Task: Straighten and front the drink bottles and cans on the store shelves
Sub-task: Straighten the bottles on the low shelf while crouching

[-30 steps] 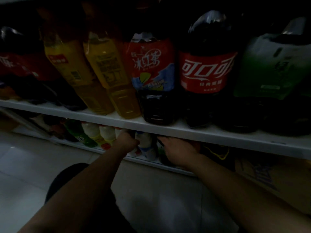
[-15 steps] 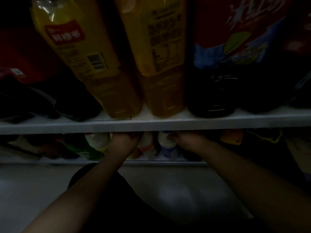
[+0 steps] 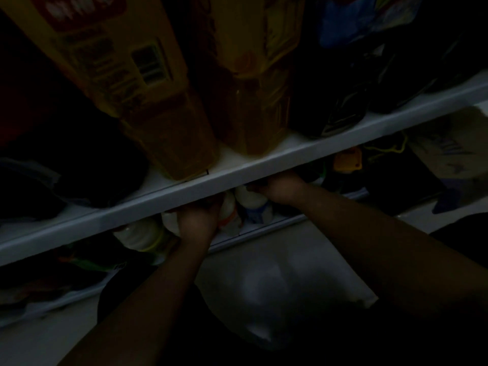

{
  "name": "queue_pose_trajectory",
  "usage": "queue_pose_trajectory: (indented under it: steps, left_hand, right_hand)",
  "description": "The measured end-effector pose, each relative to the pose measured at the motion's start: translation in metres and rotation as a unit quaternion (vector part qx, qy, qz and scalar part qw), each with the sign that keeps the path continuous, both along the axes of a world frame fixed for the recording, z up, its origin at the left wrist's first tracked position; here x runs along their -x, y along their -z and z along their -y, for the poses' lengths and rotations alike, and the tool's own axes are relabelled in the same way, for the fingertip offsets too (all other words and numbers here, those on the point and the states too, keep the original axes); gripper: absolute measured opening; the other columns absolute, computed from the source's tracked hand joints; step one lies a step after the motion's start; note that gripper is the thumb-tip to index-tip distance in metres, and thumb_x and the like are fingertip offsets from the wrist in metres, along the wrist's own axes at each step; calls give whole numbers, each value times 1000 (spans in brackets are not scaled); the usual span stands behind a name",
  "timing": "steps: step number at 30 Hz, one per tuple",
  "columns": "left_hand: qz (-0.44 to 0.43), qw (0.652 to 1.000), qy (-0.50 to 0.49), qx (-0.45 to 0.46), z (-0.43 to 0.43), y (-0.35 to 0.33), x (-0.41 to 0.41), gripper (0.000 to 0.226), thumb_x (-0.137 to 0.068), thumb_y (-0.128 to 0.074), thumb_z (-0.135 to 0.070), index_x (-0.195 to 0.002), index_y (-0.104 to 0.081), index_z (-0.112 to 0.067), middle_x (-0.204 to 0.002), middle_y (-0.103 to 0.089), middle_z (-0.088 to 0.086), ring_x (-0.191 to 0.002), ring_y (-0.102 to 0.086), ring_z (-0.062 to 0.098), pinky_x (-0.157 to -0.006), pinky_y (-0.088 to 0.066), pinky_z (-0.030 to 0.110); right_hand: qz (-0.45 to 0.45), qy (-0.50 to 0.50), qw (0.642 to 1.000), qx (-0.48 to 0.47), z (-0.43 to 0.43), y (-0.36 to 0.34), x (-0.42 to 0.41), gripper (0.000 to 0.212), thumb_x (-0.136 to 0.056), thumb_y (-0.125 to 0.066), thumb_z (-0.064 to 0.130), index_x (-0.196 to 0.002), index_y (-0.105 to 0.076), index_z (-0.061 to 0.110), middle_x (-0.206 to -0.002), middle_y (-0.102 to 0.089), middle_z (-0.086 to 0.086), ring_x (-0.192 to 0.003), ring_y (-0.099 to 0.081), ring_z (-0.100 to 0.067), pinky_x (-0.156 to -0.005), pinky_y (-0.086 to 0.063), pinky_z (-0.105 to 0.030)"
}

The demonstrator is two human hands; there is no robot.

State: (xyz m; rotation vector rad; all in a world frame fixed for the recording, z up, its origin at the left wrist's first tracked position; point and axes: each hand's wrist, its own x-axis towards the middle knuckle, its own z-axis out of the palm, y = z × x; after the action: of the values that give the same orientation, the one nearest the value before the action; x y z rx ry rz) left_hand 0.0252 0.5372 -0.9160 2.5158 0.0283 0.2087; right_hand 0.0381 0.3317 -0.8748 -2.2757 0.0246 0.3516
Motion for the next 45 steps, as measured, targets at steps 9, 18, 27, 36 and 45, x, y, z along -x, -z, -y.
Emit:
queue_pose_trajectory:
  steps: [9,18,27,36,45]
  left_hand:
    - [-16,996,-7,85,28,16,16,55,-76,-76,-34,-120,-57,-6,-116,-63,15,-105,-58,34,-82,-36,25]
    - [-86,987,113,71,-12,4,0,69,-74,-79,-29,-132,-49,-7,-131,-56,11,-119,-53,24,-99,-41,29]
    - [-141,973,172,-54,-10,-15,-10,72,-78,-74,-36,-139,-41,-16,-139,-47,8,-126,-46,24,-98,-35,24]
    - [-60,996,24,-65,1,-18,-7,63,-71,-77,-46,-121,-58,-13,-122,-58,12,-115,-52,26,-96,-43,33]
    - [-71,996,50,-12,4,-16,-2,66,-75,-76,-37,-130,-50,-12,-129,-55,12,-119,-50,28,-93,-40,28]
  right_hand:
    - [46,-37,996,67,19,27,13,64,-87,-63,35,-141,-35,15,-141,-44,-11,-126,-43,-27,-92,-32,-22]
    - [110,-61,980,151,10,24,3,78,-75,-73,44,-139,-39,14,-140,-45,-10,-126,-42,-28,-101,-35,-30]
    - [188,0,947,262,-6,19,11,63,-75,-62,62,-114,-61,13,-114,-62,-14,-105,-57,-31,-78,-44,-31]
    - [81,-77,974,196,6,13,-8,79,-77,-69,50,-141,-38,17,-145,-41,-9,-130,-38,-28,-104,-31,-31]
    - [93,-43,975,198,-6,18,5,83,-70,-69,60,-136,-42,18,-136,-48,-9,-124,-45,-28,-98,-38,-31]
